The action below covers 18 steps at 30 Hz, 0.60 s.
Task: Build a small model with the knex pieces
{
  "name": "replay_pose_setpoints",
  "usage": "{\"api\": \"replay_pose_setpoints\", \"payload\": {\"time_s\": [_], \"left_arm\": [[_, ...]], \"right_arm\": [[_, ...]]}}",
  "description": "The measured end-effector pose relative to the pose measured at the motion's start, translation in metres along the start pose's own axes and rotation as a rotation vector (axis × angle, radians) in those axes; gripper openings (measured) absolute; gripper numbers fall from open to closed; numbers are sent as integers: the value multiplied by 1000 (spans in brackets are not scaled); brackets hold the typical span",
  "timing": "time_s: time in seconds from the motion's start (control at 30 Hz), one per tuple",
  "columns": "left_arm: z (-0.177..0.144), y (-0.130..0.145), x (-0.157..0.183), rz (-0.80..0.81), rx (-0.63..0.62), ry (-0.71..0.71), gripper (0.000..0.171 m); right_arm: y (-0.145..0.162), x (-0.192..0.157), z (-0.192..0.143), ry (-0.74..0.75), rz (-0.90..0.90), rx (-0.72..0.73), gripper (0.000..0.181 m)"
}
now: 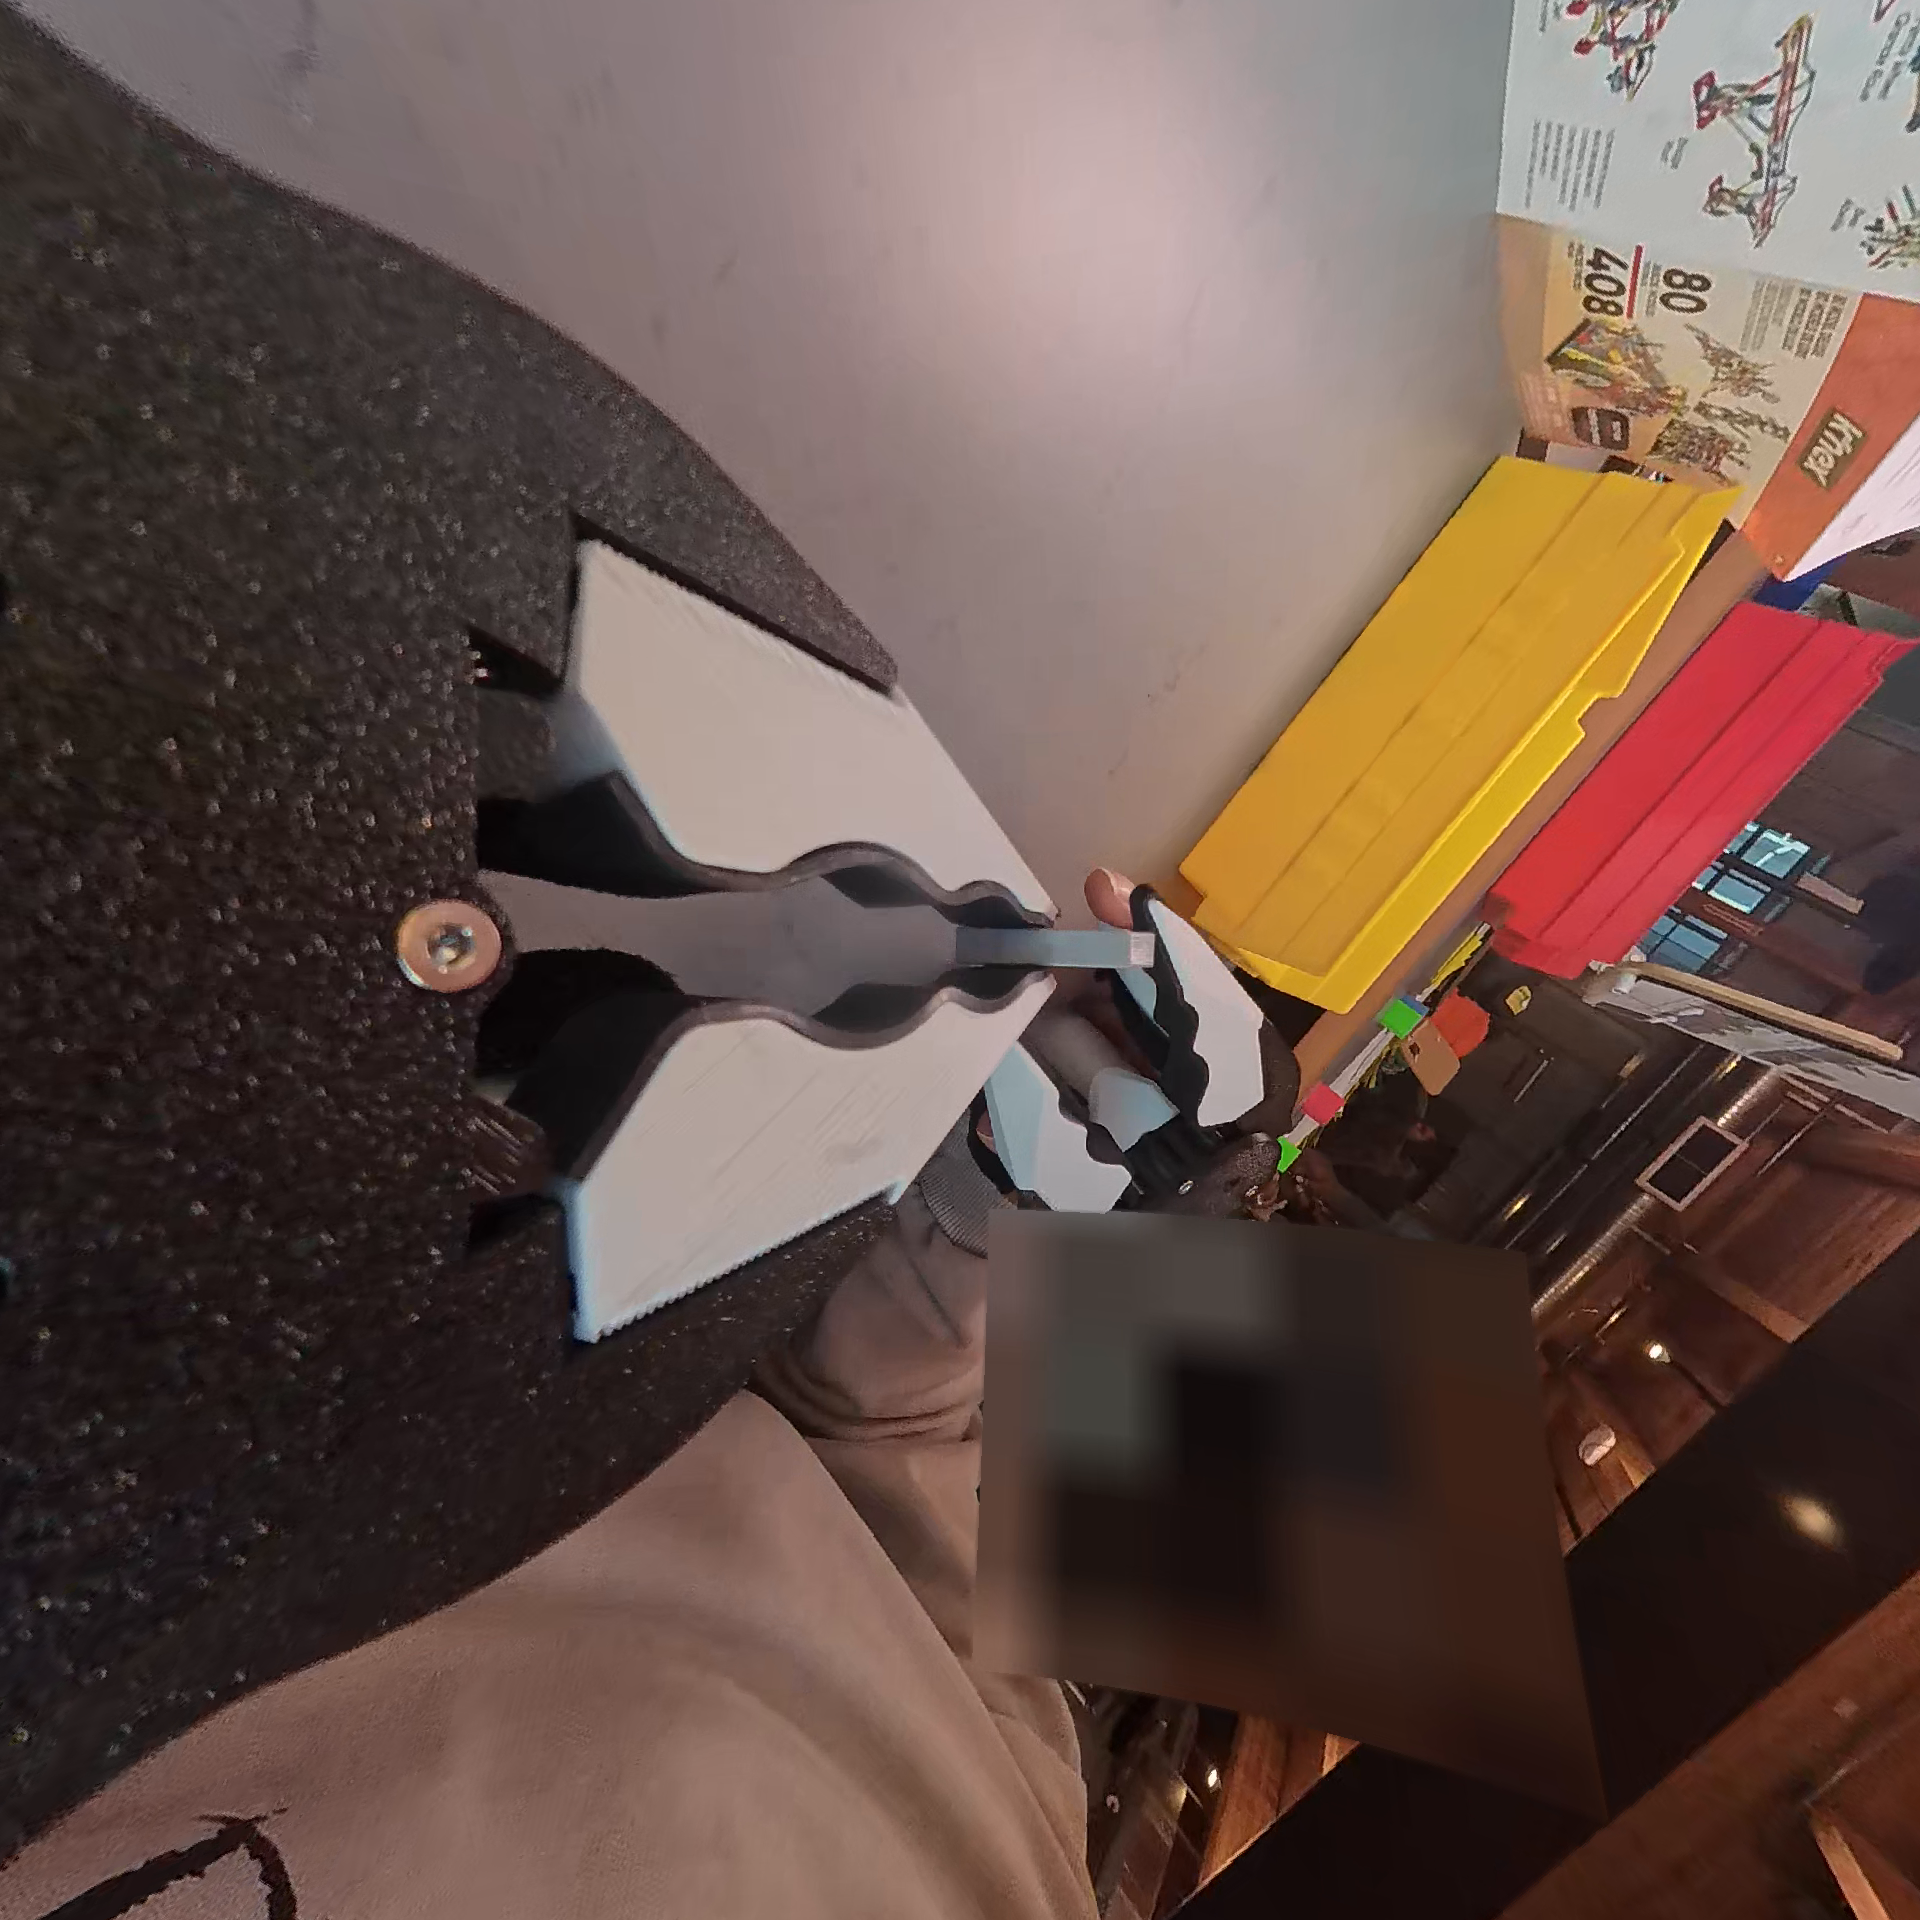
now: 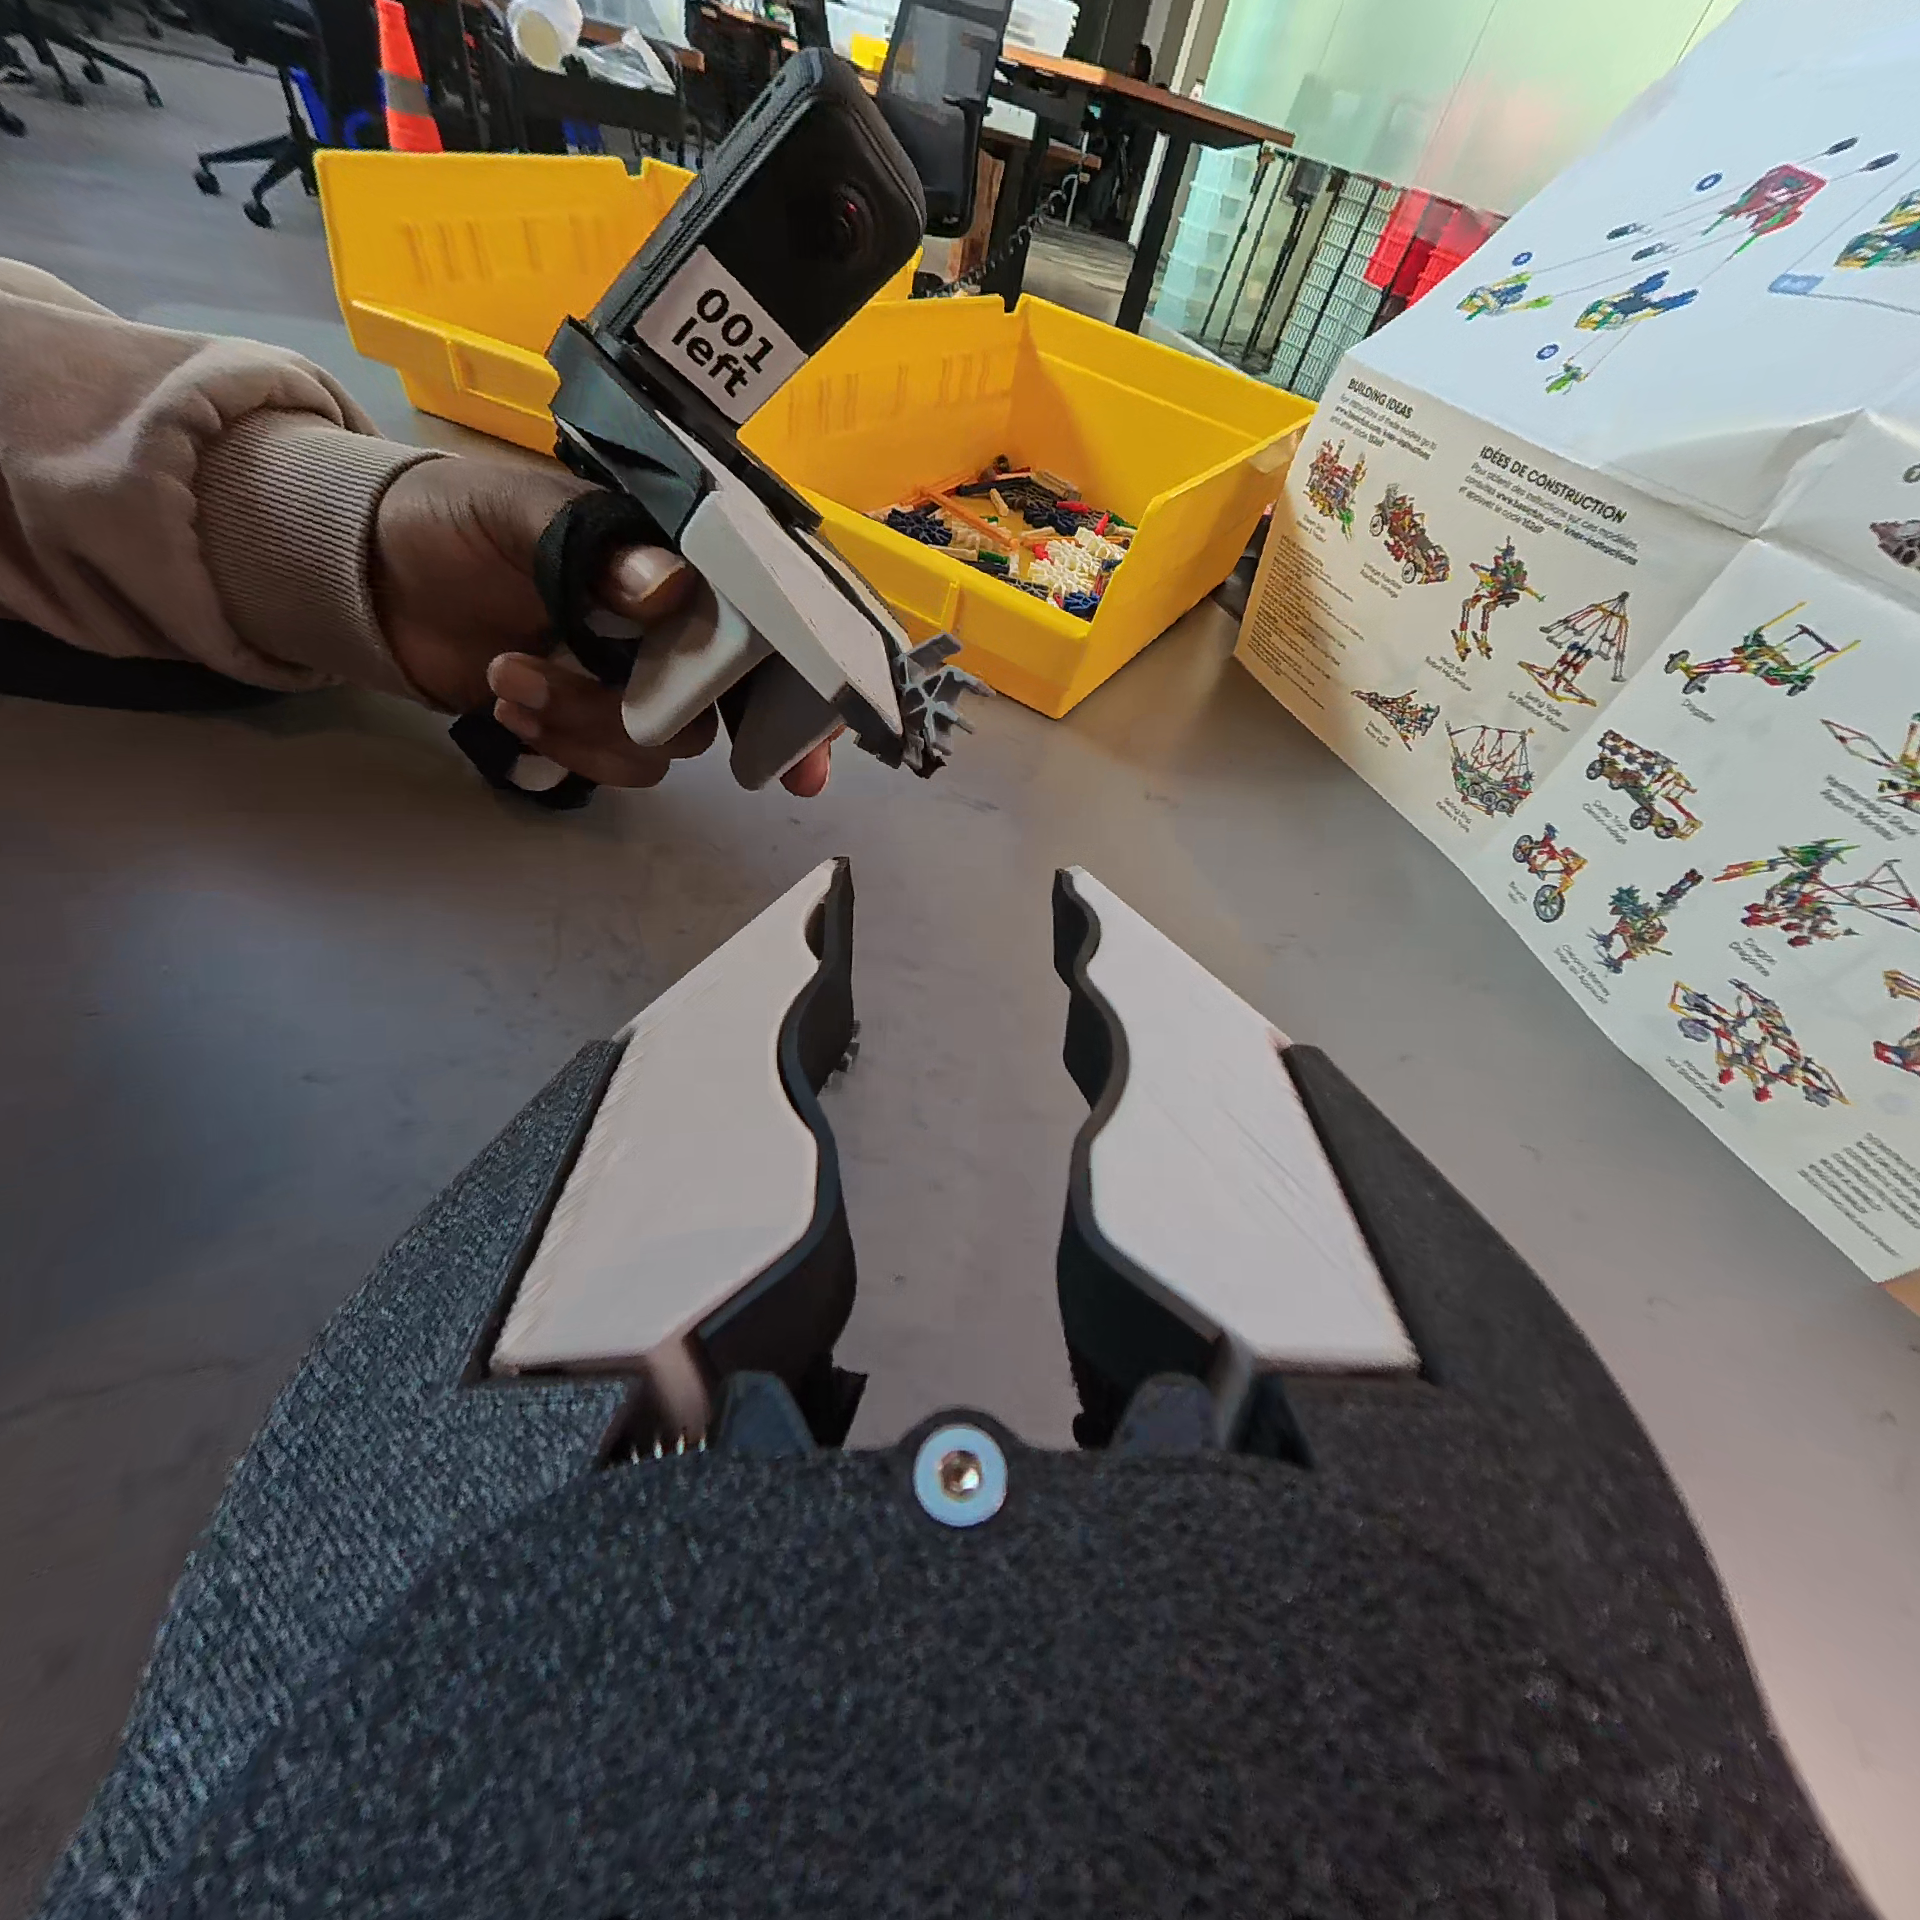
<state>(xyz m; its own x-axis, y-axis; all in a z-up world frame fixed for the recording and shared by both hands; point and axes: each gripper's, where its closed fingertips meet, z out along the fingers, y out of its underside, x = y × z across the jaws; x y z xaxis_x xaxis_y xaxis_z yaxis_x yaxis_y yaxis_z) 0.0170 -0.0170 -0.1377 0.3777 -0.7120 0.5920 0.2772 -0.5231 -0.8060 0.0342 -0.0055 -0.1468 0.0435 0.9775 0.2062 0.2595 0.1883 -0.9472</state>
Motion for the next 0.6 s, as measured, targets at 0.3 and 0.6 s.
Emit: {"api": "replay_pose_setpoints", "payload": {"time_s": [0.3, 0.6], "left_arm": [[4, 13, 6, -152, -54, 86, 6], [12, 38, 14, -294, -192, 145, 6]], "right_arm": [[1, -8, 9, 37, -172, -1, 57], [0, -26, 13, -41, -192, 4, 38]]}}
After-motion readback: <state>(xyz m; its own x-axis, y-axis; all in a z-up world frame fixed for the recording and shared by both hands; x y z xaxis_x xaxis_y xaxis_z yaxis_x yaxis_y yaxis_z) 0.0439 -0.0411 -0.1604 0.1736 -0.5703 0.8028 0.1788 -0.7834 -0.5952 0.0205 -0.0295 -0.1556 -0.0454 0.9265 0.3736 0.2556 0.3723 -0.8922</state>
